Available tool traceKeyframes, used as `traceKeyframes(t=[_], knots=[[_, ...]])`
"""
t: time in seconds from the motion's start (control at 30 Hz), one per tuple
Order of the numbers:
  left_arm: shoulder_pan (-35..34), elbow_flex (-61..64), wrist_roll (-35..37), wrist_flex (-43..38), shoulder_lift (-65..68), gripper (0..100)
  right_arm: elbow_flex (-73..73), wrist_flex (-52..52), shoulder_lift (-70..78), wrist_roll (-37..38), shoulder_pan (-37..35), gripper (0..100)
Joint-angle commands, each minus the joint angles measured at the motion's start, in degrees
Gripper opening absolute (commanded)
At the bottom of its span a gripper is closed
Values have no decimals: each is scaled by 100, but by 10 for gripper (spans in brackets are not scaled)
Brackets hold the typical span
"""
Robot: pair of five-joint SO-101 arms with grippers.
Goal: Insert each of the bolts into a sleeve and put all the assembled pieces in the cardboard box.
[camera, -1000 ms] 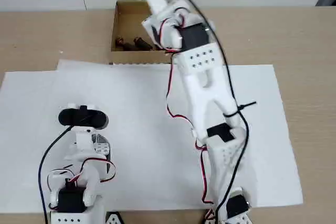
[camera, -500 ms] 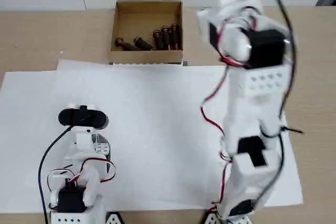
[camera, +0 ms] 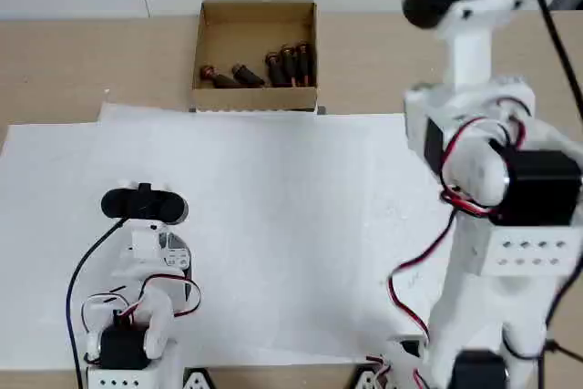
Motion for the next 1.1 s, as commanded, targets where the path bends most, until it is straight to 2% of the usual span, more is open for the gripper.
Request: traceKeyframes(t=[0.0,0.53,1.07], knots=[[-44,-22,26,9,-62,8,1064,-347,-637,-299,259,2],[-44,-22,26,9,-62,8,6743,-2563,-3890,-466,321,2],[-44,-22,26,9,-62,8,10382,-3846,-6554,-448,321,2]])
